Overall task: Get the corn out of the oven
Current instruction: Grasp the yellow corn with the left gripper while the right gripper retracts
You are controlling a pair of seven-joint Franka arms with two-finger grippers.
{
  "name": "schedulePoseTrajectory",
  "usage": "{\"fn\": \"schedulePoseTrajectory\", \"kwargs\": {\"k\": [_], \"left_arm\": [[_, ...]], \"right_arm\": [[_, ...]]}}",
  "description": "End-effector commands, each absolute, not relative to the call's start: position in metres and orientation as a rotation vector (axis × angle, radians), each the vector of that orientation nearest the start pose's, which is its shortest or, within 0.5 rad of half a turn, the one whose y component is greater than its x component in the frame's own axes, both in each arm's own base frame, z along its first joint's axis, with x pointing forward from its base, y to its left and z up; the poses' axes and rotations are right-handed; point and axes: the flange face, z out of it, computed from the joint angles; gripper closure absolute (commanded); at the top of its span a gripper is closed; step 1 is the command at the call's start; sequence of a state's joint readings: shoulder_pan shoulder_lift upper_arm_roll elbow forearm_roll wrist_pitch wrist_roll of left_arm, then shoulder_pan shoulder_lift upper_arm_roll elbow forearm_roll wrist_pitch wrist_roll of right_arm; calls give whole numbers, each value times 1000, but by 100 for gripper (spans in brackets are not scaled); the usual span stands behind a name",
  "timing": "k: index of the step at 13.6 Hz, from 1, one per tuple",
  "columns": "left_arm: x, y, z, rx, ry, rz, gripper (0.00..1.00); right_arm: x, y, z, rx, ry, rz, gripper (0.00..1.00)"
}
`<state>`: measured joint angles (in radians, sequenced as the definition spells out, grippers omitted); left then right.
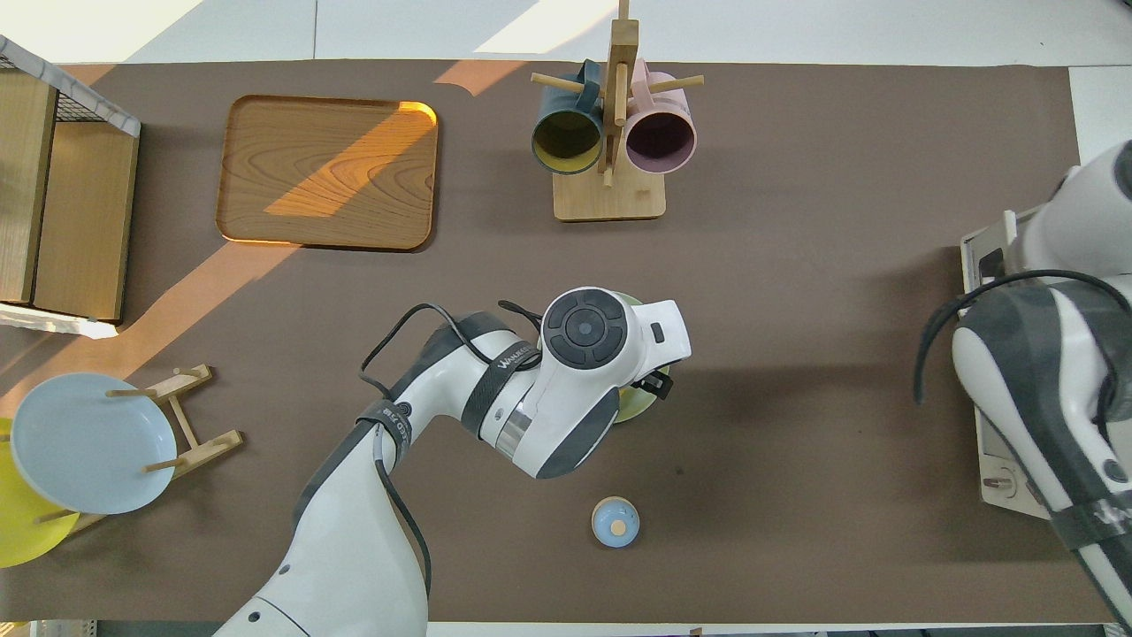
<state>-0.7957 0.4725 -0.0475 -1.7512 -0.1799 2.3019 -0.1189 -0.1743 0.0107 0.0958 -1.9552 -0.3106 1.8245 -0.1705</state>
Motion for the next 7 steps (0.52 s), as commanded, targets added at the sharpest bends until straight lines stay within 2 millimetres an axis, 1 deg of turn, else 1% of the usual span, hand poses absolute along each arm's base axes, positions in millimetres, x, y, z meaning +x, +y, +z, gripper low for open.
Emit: {"fn": "schedulePoseTrajectory", "kwargs": {"k": [1, 2, 3, 4, 5, 6, 7], "left_arm": [[442, -496, 308, -3172, 985, -11, 1], [443, -495, 308, -3172, 980, -5, 14], [445, -493, 308, -3171, 973, 4, 43], [447, -492, 309, -3171, 969, 11, 70], [448, -491, 311, -3171, 961, 31, 87], [448, -491, 313, -3170, 952, 58, 100], [449, -489, 318, -3170, 942, 70, 100]], "right_arm": [[530, -93, 479, -3306, -270, 381, 87], [530, -90, 498, -3271, -234, 383, 80], [531, -88, 514, -3253, -219, 377, 66], [532, -80, 528, -3231, -218, 356, 47], [532, -73, 544, -3211, -214, 318, 34], [534, -66, 558, -3190, -210, 286, 9], [538, -57, 571, -3168, -220, 254, 0]]}}
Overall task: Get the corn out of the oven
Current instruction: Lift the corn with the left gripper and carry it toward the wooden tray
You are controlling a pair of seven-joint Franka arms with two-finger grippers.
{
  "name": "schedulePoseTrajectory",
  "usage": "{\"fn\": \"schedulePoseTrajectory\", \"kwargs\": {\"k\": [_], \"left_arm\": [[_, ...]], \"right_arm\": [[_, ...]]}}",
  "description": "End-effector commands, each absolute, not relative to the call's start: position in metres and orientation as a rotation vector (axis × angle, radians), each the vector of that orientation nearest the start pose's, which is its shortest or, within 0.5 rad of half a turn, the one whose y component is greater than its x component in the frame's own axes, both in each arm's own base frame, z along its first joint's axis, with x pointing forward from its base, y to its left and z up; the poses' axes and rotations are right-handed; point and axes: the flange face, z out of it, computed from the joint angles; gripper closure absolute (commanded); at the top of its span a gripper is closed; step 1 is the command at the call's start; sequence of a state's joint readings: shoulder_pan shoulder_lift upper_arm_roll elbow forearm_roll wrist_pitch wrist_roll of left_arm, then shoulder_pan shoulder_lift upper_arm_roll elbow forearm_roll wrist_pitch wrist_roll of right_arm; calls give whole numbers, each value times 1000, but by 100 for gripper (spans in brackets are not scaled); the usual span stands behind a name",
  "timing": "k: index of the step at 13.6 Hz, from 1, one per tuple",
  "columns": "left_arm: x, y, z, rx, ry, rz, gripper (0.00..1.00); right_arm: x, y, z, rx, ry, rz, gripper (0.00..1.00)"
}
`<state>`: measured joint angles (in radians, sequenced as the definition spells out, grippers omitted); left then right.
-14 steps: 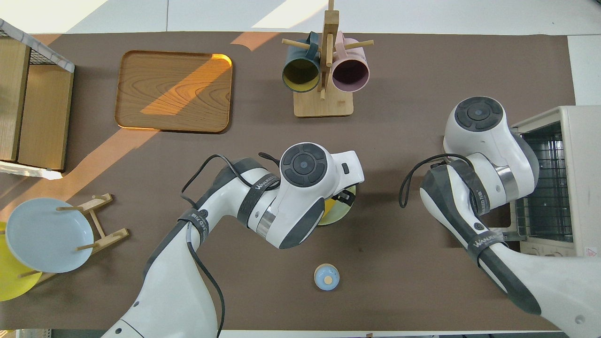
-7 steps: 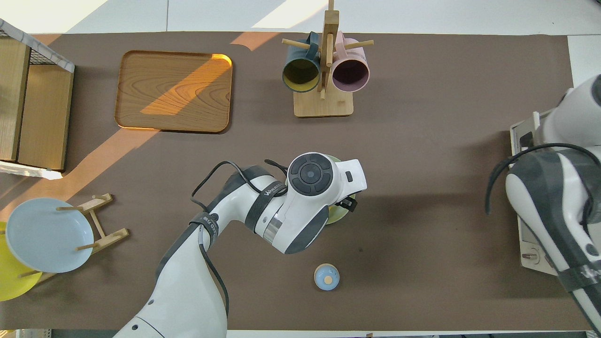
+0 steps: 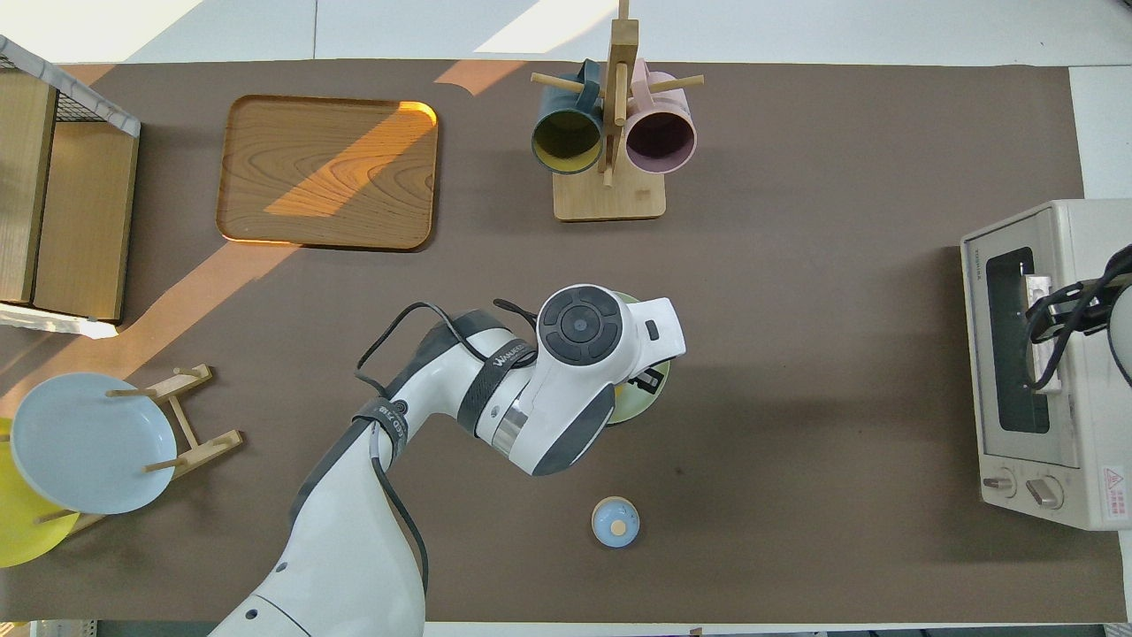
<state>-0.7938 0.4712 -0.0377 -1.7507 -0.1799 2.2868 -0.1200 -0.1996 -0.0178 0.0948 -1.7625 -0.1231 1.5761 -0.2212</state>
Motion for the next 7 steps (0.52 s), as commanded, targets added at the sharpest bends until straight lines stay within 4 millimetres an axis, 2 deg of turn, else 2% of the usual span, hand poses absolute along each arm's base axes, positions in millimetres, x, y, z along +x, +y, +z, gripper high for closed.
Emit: {"fn": "schedulePoseTrajectory", "kwargs": {"k": [1, 3, 4, 5, 6, 7], "left_arm": [[453, -482, 326, -3173, 925, 84, 100], [473, -452, 359, -3196, 856, 94, 100], [484, -432, 383, -3213, 810, 87, 100], [501, -405, 399, -3233, 738, 83, 100], [526, -370, 414, -3258, 640, 71, 100], [553, -343, 428, -3280, 561, 52, 100]], "right_arm": [[543, -43, 582, -3144, -249, 245, 0], [549, -29, 594, -3111, -277, 245, 0], [548, -23, 596, -3098, -274, 239, 0], [547, -18, 597, -3099, -239, 241, 0], [546, -9, 598, -3102, -232, 242, 0], [546, -1, 598, -3104, -248, 252, 0]]}}
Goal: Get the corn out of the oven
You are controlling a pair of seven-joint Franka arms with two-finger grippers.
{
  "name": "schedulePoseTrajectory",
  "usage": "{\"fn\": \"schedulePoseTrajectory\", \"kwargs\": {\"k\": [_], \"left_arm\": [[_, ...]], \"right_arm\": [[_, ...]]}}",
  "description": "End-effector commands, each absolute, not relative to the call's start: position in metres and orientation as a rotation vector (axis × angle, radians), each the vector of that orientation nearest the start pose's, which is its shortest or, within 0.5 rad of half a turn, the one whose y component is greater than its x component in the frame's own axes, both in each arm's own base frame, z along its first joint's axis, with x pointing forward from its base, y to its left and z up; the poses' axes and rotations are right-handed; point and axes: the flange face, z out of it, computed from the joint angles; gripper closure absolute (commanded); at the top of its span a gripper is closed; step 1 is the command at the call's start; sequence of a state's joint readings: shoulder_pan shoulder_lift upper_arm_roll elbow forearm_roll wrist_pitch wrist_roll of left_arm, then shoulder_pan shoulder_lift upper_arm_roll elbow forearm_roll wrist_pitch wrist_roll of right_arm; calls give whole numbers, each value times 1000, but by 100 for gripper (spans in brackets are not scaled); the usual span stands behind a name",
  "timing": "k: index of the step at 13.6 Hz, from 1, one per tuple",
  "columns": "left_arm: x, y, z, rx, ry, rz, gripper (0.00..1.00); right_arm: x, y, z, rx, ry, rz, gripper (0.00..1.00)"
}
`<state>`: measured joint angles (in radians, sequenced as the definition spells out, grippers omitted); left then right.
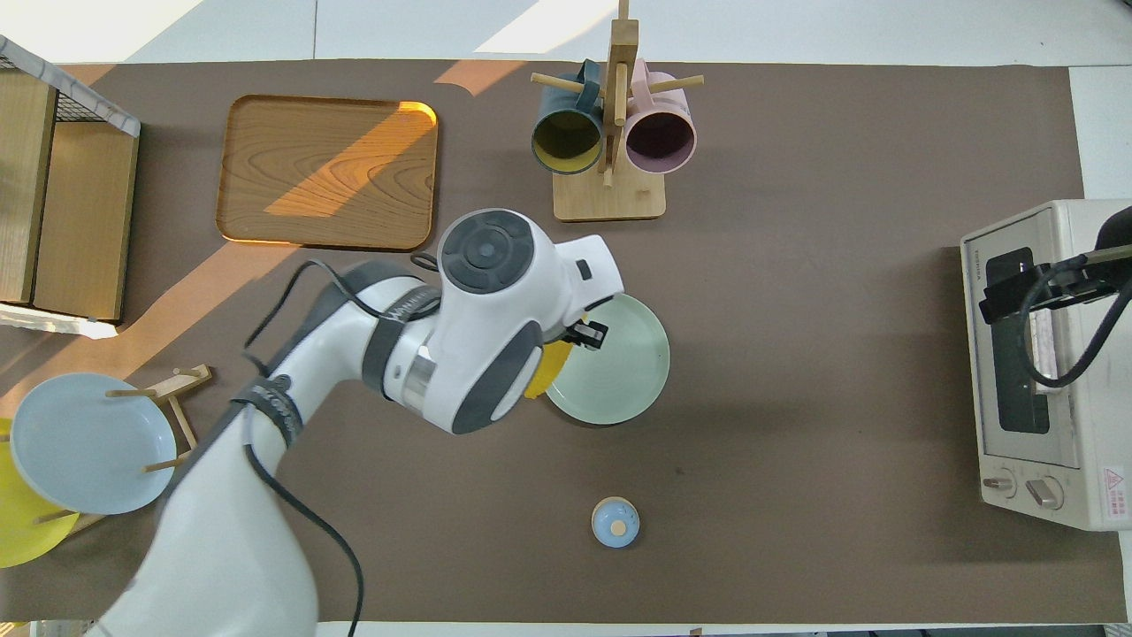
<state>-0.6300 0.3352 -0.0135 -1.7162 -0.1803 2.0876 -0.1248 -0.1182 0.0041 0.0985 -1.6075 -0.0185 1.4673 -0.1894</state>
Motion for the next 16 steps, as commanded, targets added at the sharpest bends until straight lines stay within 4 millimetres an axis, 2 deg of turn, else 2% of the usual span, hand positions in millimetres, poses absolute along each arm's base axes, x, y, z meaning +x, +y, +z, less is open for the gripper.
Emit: {"fn": "schedulePoseTrajectory", "kwargs": {"k": [1, 2, 3, 4, 6, 7, 9, 11, 12, 14, 15, 16], "left_arm": [[579, -316, 439, -3299, 480, 28, 100], [603, -285, 438, -3313, 386, 3, 100], [619, -256, 437, -3315, 313, -21, 100], [634, -227, 425, -3318, 233, -4, 100], [679, -197, 411, -3312, 155, -48, 100], [701, -181, 400, -3308, 118, -66, 100], [730, -165, 374, -3310, 66, -116, 100], [745, -137, 355, -3305, -4, -208, 100], [746, -128, 347, -3293, -2, -226, 100], [743, -125, 331, -3261, 18, -246, 100], [743, -116, 327, -3258, 0, -247, 100], [743, -116, 326, -3259, -4, -247, 100]], "right_arm": [[547, 0, 598, -3103, -249, 252, 0], [547, -5, 601, -3100, -230, 256, 0], [549, -8, 598, -3094, -222, 288, 0], [556, -11, 597, -3098, -217, 294, 0], [555, -9, 598, -3098, -222, 292, 0], [553, 3, 598, -3103, -250, 293, 0], [546, 5, 599, -3111, -229, 295, 0], [542, -2, 602, -3111, -205, 295, 0], [536, -6, 603, -3108, -191, 296, 0], [532, -8, 604, -3113, -160, 280, 0], [537, -9, 605, -3121, -153, 245, 0], [536, -13, 602, -3114, -137, 258, 0]]}}
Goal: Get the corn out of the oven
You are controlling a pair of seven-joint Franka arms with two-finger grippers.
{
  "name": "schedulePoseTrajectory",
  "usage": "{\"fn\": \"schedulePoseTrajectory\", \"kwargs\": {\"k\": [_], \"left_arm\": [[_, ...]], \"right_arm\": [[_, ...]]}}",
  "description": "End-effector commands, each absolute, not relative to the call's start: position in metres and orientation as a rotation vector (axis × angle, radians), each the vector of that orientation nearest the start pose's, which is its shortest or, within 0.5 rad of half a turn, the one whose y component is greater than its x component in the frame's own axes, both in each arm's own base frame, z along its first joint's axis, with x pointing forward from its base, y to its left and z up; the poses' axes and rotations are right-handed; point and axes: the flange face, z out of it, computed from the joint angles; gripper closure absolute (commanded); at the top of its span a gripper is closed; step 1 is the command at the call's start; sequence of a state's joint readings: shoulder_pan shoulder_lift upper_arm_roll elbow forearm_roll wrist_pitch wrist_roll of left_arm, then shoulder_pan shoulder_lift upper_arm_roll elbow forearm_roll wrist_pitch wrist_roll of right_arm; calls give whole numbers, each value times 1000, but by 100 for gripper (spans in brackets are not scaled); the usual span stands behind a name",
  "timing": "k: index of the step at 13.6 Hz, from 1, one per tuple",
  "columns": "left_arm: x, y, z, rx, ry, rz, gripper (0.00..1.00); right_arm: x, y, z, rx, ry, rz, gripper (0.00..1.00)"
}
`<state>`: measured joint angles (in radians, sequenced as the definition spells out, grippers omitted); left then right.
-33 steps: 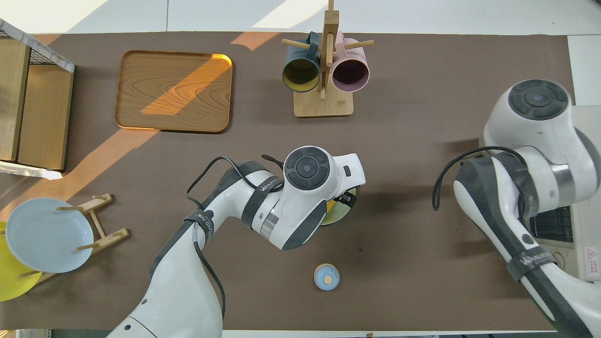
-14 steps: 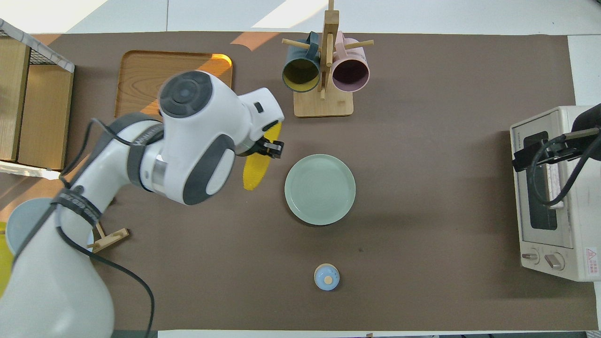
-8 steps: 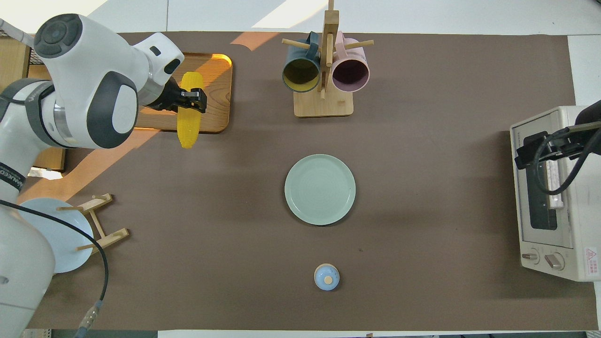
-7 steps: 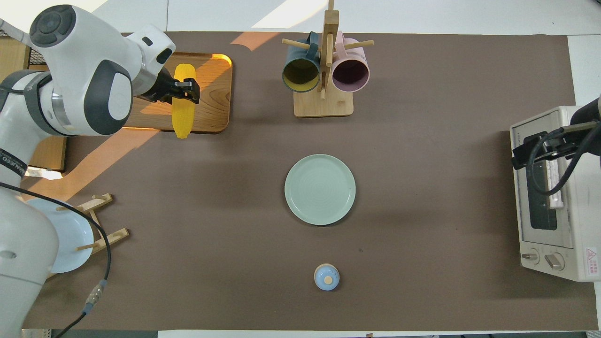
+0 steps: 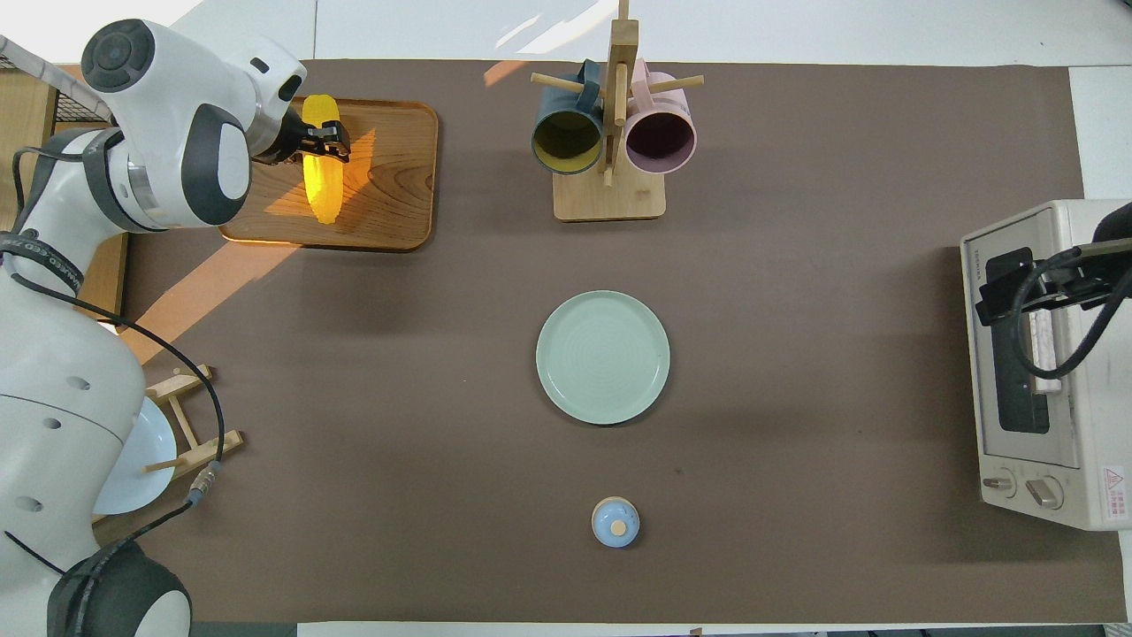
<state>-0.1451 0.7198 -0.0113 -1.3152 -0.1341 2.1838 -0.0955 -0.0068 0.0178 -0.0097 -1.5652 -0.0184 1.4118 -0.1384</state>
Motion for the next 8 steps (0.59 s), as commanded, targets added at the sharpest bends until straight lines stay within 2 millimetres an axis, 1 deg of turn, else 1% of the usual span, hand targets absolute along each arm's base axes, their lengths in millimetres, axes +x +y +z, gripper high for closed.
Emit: {"fn": "schedulePoseTrajectory", "kwargs": {"k": [1, 2, 3, 4, 5, 6, 7, 8], "left_arm": [[742, -114, 325, -3259, -7, -240, 100], [740, -106, 322, -3256, -15, -222, 100], [740, -102, 323, -3253, 6, -221, 33], [740, -101, 325, -3252, 40, -211, 0], [740, -101, 331, -3251, 49, -204, 0], [740, -99, 344, -3252, 46, -224, 0], [738, -100, 358, -3254, 47, -238, 0], [734, -99, 381, -3256, 48, -261, 0]], "right_arm": [[535, -17, 602, -3111, -129, 264, 0], [534, -17, 603, -3113, -127, 258, 0], [534, -18, 604, -3114, -122, 251, 0], [534, -17, 606, -3115, -125, 243, 0], [535, -19, 609, -3119, -113, 225, 0], [534, -23, 608, -3119, -103, 227, 0], [533, -27, 607, -3114, -94, 245, 0], [533, -28, 607, -3115, -91, 238, 0]]}}
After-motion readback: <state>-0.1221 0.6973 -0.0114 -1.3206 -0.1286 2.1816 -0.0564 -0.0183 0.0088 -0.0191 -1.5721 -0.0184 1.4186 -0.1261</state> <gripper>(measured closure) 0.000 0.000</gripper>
